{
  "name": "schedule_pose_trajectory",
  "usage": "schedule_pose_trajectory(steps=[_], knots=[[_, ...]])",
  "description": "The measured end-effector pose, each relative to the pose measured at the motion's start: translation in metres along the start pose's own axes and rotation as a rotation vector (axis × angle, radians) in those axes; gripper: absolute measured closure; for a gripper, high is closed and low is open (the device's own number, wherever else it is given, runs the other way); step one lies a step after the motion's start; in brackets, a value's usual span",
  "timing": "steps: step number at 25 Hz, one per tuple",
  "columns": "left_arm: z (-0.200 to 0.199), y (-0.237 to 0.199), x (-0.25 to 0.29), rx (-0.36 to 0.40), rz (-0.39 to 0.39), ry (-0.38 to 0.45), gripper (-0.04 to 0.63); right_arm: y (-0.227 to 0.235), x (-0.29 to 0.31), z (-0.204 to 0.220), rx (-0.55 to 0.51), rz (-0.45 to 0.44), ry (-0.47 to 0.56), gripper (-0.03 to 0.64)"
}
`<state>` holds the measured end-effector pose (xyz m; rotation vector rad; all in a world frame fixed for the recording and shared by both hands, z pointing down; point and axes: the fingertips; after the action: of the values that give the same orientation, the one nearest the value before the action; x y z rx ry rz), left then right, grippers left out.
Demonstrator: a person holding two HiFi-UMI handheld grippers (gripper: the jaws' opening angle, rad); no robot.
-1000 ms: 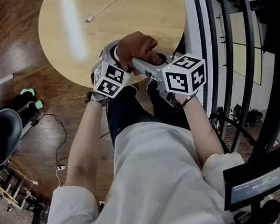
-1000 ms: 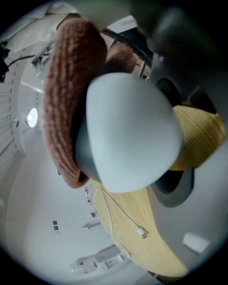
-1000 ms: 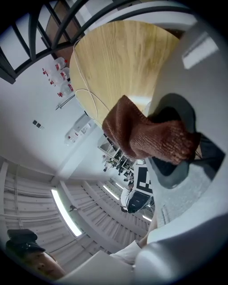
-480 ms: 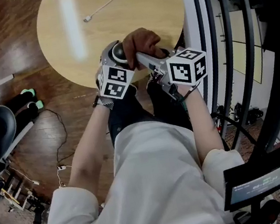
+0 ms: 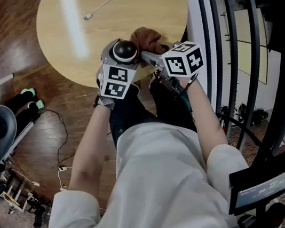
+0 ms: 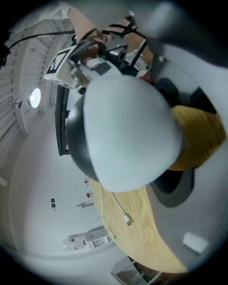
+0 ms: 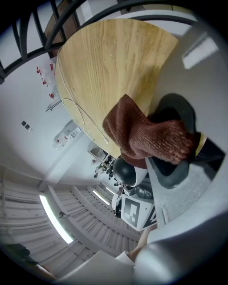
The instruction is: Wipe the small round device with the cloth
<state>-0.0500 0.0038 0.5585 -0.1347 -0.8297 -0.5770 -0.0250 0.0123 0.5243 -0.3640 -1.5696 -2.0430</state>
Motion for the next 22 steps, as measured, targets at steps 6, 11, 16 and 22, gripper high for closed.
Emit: schedule_pose_trajectory(steps=[6, 11, 16, 22], knots=[[0.001, -0.001, 0.001, 0.002, -0.001, 0.000, 0.201, 0.008, 0.005, -0.004, -0.126, 0.088, -0.043, 0.512], [0.005, 0.000, 0.005, 0.007, 0.004, -0.006, 0.199, 0.021, 0.011, -0.007, -0.235, 0.199, -0.042, 0.512], [0.009, 0.001, 0.006, 0.011, -0.041, -0.014, 0.188, 0.035, 0.011, -0.008, -0.332, 0.298, -0.048, 0.512], [0.003, 0.008, -0.005, 0.012, -0.055, 0.046, 0.180, 0.038, -0.008, -0.013, -0.157, 0.216, -0.034, 0.512]])
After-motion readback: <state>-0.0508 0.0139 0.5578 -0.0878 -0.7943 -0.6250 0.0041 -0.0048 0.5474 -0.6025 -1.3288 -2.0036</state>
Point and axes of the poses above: the fingertips, and each gripper's own axes: x forward along the fingers, y to its right, z out of its underside, and after that the axes turned 15 degrees about x, right-handed
